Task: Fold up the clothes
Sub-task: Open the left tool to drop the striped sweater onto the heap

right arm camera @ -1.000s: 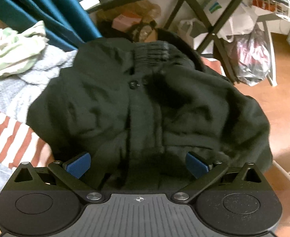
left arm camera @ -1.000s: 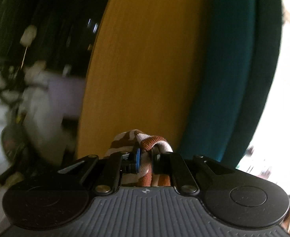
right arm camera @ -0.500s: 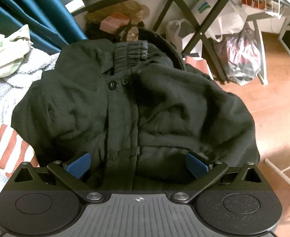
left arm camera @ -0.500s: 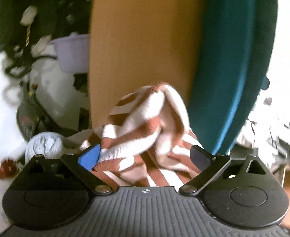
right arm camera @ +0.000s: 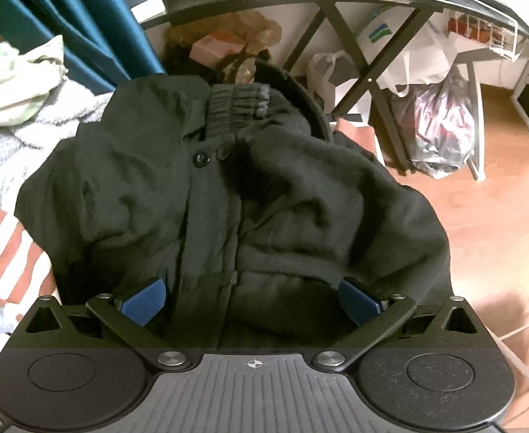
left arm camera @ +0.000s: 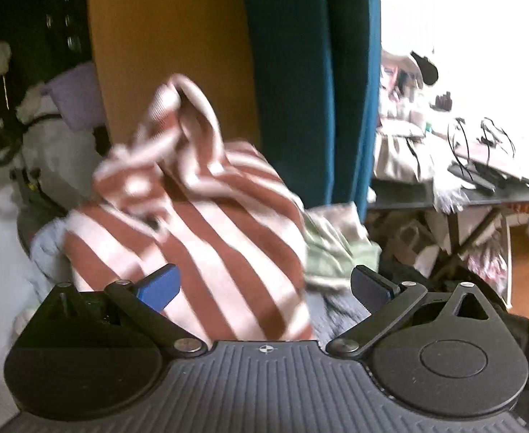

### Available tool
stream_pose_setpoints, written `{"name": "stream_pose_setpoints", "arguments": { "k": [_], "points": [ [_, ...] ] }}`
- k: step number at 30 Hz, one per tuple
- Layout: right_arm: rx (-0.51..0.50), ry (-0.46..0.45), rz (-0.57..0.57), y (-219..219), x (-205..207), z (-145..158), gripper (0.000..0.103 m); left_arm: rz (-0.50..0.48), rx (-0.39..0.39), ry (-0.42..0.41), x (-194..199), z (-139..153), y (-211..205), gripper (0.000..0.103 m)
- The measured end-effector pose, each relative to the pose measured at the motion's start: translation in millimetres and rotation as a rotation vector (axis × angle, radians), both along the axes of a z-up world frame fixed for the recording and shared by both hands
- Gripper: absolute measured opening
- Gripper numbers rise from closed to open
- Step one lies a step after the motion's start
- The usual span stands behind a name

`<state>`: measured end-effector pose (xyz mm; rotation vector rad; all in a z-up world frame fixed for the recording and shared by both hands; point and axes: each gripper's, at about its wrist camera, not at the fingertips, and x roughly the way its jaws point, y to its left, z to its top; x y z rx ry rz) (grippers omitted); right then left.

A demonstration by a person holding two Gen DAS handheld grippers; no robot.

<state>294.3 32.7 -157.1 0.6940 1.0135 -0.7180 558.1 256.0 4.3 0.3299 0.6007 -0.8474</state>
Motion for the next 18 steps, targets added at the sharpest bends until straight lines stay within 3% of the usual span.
{"name": "stream_pose_setpoints", "arguments": {
  "k": [11,18],
  "points": [
    [-0.03,0.053,0.034,3,-6,-3,0.102,0.002,0.071,0.034,-13,-20,-10,0.102],
    [-0.083,0.097,0.035,2,-13,-8,0.102,-0.02,0.039,0.066,-30,-19,-3,0.102]
  ]
}}
